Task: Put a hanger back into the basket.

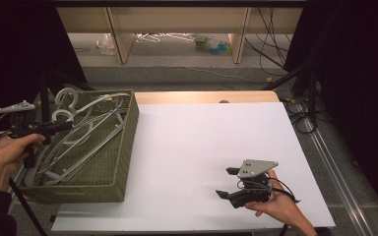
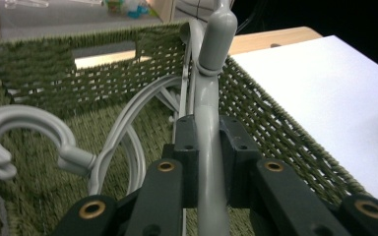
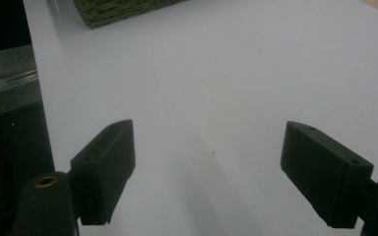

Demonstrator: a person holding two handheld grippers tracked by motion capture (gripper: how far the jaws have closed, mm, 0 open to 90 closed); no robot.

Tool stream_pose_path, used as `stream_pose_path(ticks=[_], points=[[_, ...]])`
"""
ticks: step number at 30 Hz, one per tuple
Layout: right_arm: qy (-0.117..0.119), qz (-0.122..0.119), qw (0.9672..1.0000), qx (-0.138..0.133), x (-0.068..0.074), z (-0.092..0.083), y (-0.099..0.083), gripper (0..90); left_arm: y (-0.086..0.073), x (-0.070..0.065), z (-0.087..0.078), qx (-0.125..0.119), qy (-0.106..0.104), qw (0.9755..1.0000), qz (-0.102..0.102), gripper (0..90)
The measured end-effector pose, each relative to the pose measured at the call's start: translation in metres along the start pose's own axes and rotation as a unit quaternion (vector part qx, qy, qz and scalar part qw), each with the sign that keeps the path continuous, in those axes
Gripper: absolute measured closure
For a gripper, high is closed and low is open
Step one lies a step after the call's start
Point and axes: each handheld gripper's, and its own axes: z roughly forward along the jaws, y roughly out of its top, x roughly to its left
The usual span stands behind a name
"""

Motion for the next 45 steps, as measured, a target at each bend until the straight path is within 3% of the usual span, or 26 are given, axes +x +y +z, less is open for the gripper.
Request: stream_pose_path(ticks=[5, 12, 14, 18, 22, 28, 30, 32, 34, 36, 40, 45], points=[[-0.001, -0.001, 1.0, -0.001, 0.0, 0.0, 0.0, 21.9, -0.006, 0.003, 0.016, 0.037, 0.015, 0.9992, -0.005, 78.9], [0.001, 0.001, 1.0, -0.001, -0.001, 0.0, -0.001, 21.9, -0.014, 0.011, 0.025, 0.039, 0.028, 0.998, -0.04, 78.4], [0.003, -0.001, 1.0, 0.0, 0.0, 0.0, -0.001, 21.9, -0.016, 0.012, 0.026, 0.048, 0.039, 0.9974, -0.038, 77.8], [0.004, -0.004, 1.0, 0.002, -0.001, 0.001, -0.001, 21.9, -0.019, 0.016, 0.029, 0.057, 0.069, 0.9949, -0.047, 76.6], [0.001, -0.001, 1.0, 0.002, -0.001, 0.0, -0.001, 21.9, -0.024, 0.019, 0.034, 0.064, 0.111, 0.9907, -0.046, 75.4], [0.001, -0.001, 1.0, 0.003, -0.002, 0.001, -0.002, 21.9, -0.031, 0.024, 0.037, 0.066, 0.128, 0.9877, -0.061, 71.7], [0.001, 0.002, 1.0, 0.002, -0.002, 0.001, -0.002, 21.9, -0.031, 0.026, 0.032, 0.081, 0.142, 0.9854, -0.047, 66.6], [0.002, 0.0, 1.0, 0.003, -0.002, 0.001, -0.002, 21.9, -0.03, 0.025, 0.029, 0.069, 0.145, 0.9858, -0.05, 64.4], [0.001, 0.001, 1.0, 0.002, -0.002, 0.001, -0.002, 21.9, -0.029, 0.02, 0.027, 0.042, 0.144, 0.9865, -0.065, 60.5], [0.0, 0.002, 1.0, 0.001, -0.002, 0.001, -0.002, 21.8, -0.027, 0.015, 0.023, 0.034, 0.133, 0.9888, -0.058, 58.4], [-0.001, 0.003, 1.0, 0.001, -0.002, 0.001, -0.002, 21.7, -0.023, 0.002, 0.014, -0.004, 0.101, 0.9934, -0.055, 54.0], [0.0, 0.003, 1.0, 0.001, -0.002, 0.002, -0.002, 21.7, -0.018, -0.019, 0.005, -0.021, 0.081, 0.9961, -0.029, 47.9]])
